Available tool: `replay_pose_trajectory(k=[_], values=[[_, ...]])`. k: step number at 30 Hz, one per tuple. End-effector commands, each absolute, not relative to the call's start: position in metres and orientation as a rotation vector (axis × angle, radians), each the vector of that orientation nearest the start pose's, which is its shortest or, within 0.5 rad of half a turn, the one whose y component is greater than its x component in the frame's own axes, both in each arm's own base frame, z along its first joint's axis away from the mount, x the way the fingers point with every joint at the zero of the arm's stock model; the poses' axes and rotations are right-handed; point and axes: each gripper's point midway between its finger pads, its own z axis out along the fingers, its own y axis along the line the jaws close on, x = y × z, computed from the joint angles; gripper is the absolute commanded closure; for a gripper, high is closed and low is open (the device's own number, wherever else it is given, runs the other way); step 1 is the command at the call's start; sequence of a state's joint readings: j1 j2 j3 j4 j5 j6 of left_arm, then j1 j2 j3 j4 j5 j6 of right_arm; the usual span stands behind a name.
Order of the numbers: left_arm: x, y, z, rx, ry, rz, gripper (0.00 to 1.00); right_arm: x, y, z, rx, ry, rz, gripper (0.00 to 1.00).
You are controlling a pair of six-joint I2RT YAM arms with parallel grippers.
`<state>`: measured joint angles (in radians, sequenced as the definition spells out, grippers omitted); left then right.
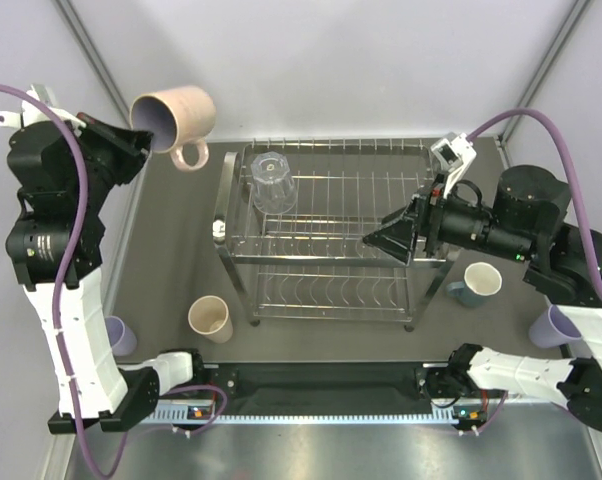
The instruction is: Load the cups into the dish rack
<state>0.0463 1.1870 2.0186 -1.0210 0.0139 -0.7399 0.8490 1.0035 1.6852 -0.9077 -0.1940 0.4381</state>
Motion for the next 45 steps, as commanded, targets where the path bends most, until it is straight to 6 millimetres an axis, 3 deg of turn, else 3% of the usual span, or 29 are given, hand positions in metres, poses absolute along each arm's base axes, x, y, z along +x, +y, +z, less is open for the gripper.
replay_pose_trajectory(k=[1, 5, 8, 12, 17, 18, 21, 27, 35, 45], values=[[0.264, -0.055, 0.605, -0.491, 1.357, -0.839, 1.0, 0.127, 0.242, 0.485, -0.586, 1.708, 1.167, 0.27], [0.246, -0.072, 0.648, -0.375, 1.23, -0.969, 1.0, 0.123, 0.26, 0.501, -0.631, 1.649, 1.268, 0.22], [0.235, -0.09, 0.669, -0.295, 1.159, -1.131, 1.0, 0.121, 0.278, 0.516, -0.656, 1.583, 1.373, 0.18], [0.226, -0.104, 0.666, -0.308, 1.095, -1.399, 1.0, 0.126, 0.299, 0.53, -0.638, 1.52, 1.484, 0.09], [0.221, -0.114, 0.656, -0.305, 1.12, -1.527, 1.0, 0.137, 0.321, 0.548, -0.609, 1.432, 1.57, 0.08], [0.214, -0.116, 0.663, -0.29, 1.093, -1.576, 1.0, 0.142, 0.327, 0.547, -0.598, 1.435, 1.575, 0.08], [0.209, -0.121, 0.658, -0.304, 1.109, -1.685, 1.0, 0.155, 0.34, 0.551, -0.566, 1.436, 1.586, 0.08], [0.189, -0.128, 0.648, -0.286, 1.138, -1.737, 1.0, 0.16, 0.355, 0.569, -0.531, 1.361, 1.671, 0.1], [0.171, -0.134, 0.633, -0.272, 1.194, -1.759, 1.0, 0.148, 0.362, 0.585, -0.502, 1.296, 1.759, 0.15], [0.173, -0.139, 0.619, -0.266, 1.245, -1.768, 1.0, 0.123, 0.375, 0.611, -0.501, 1.221, 1.826, 0.21]])
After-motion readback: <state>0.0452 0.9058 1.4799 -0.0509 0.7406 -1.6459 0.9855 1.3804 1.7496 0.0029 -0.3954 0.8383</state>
